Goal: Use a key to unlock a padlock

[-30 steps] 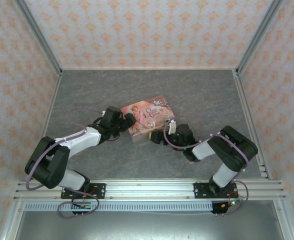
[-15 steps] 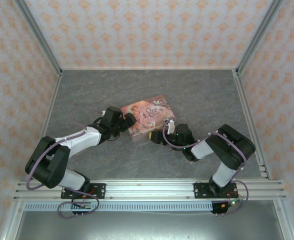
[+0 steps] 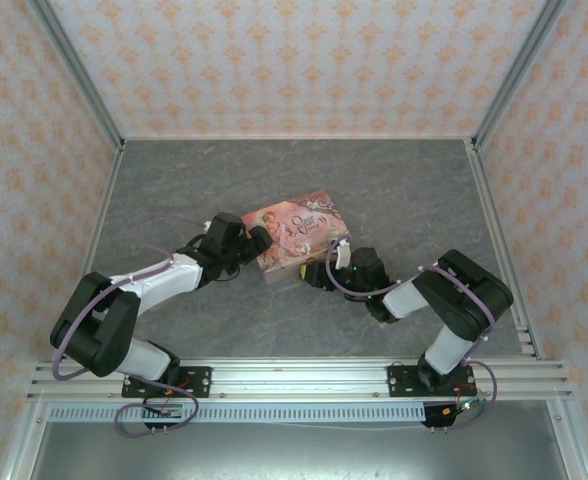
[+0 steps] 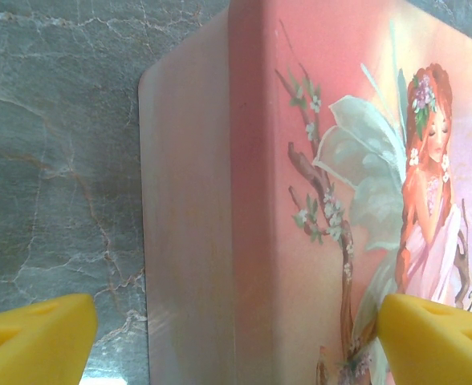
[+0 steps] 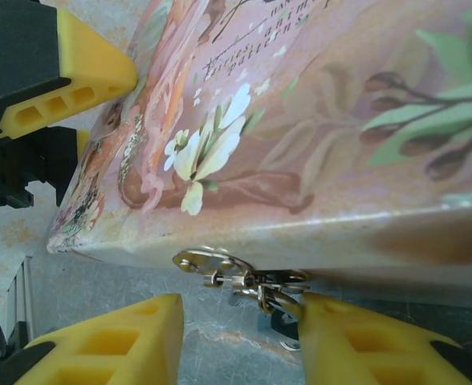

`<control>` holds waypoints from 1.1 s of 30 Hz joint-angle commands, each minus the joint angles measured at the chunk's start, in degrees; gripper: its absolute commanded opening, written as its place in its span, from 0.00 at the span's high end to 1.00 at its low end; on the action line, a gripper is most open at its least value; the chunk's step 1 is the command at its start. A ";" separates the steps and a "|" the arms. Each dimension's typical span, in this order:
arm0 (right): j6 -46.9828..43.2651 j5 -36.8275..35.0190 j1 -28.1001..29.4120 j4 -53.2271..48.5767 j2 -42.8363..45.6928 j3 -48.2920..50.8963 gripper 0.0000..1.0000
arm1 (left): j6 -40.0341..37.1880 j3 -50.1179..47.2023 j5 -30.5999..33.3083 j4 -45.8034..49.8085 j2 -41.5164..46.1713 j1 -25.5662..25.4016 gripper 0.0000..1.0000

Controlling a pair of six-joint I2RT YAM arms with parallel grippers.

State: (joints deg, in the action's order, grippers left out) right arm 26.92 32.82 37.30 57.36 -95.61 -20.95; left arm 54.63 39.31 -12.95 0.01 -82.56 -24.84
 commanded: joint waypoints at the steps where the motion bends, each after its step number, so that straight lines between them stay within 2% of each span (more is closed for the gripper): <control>1: -1.19 1.37 0.32 2.63 2.11 0.20 0.60 | -0.80 -2.07 1.17 10.80 -3.14 -1.46 0.10; 16: -2.07 0.64 0.32 0.51 3.32 0.36 0.78 | -0.92 -1.96 1.35 11.24 -3.22 -1.48 0.10; 22: -1.63 -0.14 0.32 -0.02 3.35 0.12 0.92 | -0.89 -1.81 1.54 11.57 -2.89 -1.48 0.10; 33: 3.08 -5.76 0.23 -0.33 5.23 0.61 0.99 | -1.00 -2.47 2.36 12.32 -2.12 -1.51 0.10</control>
State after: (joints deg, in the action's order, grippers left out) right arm 27.90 29.50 37.26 52.60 -93.23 -20.21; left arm 54.63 39.35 -11.97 0.21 -82.50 -25.15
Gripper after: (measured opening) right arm 0.047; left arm 0.903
